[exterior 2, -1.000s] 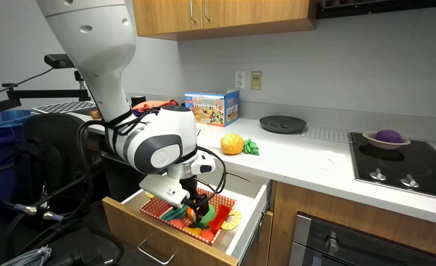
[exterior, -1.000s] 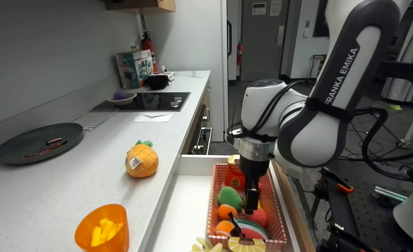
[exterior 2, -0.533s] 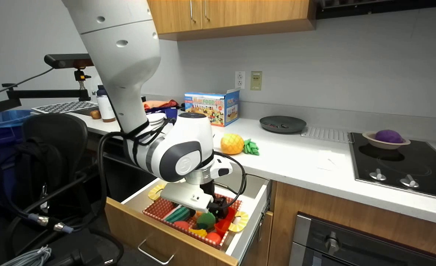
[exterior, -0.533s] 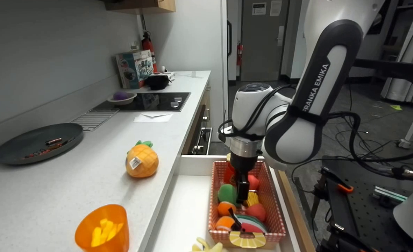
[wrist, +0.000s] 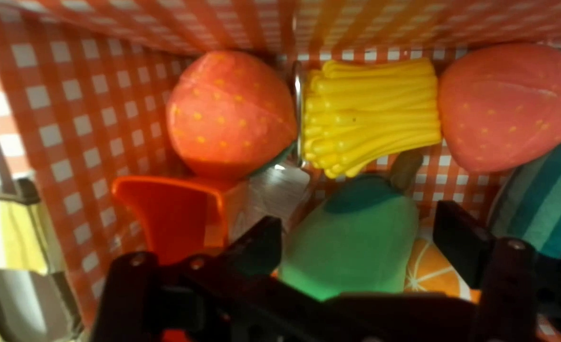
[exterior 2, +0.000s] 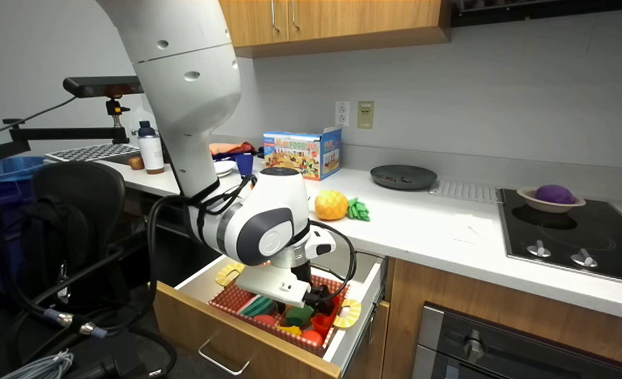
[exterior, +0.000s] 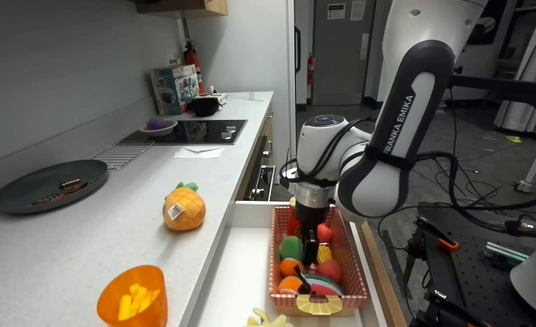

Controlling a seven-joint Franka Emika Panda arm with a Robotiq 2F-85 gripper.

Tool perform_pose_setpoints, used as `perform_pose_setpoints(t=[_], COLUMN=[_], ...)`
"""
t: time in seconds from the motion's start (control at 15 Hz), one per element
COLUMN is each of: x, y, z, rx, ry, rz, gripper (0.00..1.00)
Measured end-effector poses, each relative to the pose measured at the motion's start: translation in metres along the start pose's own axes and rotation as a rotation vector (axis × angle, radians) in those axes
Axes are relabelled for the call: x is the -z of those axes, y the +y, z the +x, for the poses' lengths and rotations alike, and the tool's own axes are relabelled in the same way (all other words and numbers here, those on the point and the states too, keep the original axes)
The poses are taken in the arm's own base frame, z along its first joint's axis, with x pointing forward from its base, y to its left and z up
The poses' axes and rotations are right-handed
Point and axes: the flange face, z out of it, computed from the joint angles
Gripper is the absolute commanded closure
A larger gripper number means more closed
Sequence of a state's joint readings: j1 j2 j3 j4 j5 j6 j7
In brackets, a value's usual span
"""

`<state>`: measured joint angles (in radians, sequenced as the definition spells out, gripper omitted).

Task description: Remove the pineapple and pear plushies from the drawer, put them on the counter and then close the drawer

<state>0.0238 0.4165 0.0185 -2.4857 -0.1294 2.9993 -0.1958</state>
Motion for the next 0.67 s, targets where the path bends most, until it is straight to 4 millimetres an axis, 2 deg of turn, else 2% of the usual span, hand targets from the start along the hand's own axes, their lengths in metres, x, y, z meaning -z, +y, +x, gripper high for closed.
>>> perform_pose_setpoints(t=[0.2, 0.53, 0.6, 0.67], x=[-0.005, -0.0013, 0.0001, 0.0015], y=[-0.0005, 0.0054, 0.0065, 0.007], z=[0.0002, 0.0045, 0.006, 0.0075], rx=[0.001, -0.009, -0.01, -0.01], ry=[0.003, 0.035, 0.042, 0.046], rz=[0.001, -0.008, -0.01, -0.011], gripper=[0.59, 0.95, 0.99, 1.0])
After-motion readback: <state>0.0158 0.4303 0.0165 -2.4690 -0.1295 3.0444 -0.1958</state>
